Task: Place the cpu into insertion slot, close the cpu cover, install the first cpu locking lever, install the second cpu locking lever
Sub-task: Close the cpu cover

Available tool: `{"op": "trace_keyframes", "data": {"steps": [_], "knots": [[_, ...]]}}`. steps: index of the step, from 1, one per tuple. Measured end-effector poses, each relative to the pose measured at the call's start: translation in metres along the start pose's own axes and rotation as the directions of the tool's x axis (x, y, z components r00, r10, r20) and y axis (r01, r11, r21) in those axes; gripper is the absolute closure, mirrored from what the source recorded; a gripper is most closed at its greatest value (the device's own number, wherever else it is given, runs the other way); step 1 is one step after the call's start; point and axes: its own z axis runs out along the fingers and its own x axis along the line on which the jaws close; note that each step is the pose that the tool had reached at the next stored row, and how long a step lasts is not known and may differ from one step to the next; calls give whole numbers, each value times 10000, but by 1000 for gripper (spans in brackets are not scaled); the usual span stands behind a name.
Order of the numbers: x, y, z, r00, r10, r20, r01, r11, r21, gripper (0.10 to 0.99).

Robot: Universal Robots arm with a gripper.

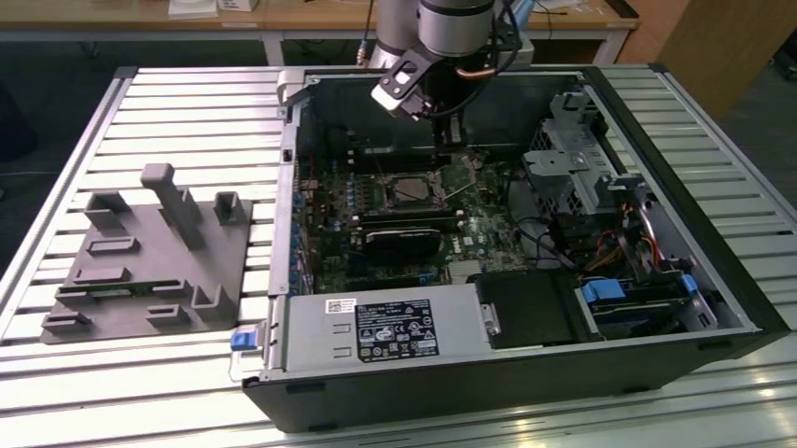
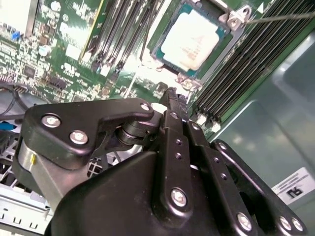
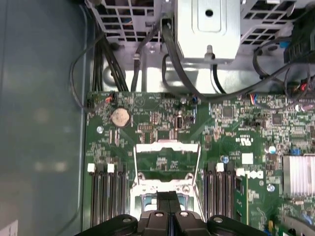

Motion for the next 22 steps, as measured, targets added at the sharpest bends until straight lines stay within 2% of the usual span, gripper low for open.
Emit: {"op": "trace_keyframes", "data": {"steps": [11,22], "knots": [[2,225,16,10000,1,-1,-1,10000,0,980],[5,545,38,10000,1,0,-1,10000,0,980]]}}
